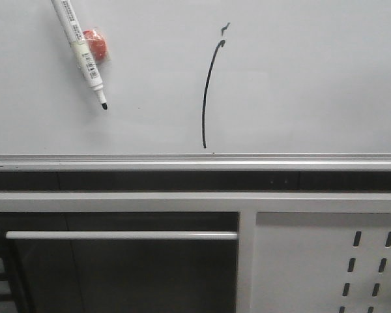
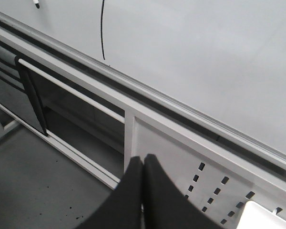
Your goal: Write number 1 on whiteboard
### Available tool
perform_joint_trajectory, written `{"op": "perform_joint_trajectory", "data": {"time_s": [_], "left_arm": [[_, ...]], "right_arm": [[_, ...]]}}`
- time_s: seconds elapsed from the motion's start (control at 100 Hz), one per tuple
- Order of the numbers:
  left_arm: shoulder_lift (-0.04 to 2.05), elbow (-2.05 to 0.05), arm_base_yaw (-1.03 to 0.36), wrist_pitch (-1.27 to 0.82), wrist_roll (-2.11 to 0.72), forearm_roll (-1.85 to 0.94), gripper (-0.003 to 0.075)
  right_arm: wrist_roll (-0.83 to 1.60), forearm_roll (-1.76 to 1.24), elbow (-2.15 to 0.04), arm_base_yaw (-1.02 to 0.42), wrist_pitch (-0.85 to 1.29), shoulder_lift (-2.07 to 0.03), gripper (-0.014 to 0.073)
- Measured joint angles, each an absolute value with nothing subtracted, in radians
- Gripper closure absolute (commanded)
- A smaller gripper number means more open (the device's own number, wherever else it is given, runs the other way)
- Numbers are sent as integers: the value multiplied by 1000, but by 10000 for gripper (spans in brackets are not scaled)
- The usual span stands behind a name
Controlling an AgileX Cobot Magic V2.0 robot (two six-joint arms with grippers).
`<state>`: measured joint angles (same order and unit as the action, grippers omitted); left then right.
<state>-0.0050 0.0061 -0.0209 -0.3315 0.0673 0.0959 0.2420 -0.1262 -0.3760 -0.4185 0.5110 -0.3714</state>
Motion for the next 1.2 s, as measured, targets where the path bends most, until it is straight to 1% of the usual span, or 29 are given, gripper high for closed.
{"op": "perform_joint_trajectory", "data": {"time_s": [0.43, 0.63, 0.72, 0.82, 0.98, 1.2], "left_arm": [[-5, 6, -21, -331, 67, 96, 738], [-5, 6, -21, -331, 67, 96, 738], [-5, 6, -21, -331, 67, 96, 738], [-5, 6, -21, -331, 67, 96, 738], [-5, 6, -21, -331, 68, 96, 738], [-5, 6, -21, -331, 68, 96, 738]], "right_arm": [[242, -124, -376, -419, 511, -371, 662], [244, -85, -314, -419, 399, -363, 662], [244, -83, -235, -419, 316, -309, 662], [244, -90, -143, -419, 244, -201, 662], [244, -115, -33, -419, 221, -61, 662], [244, -117, 11, -378, 203, 4, 662]]}}
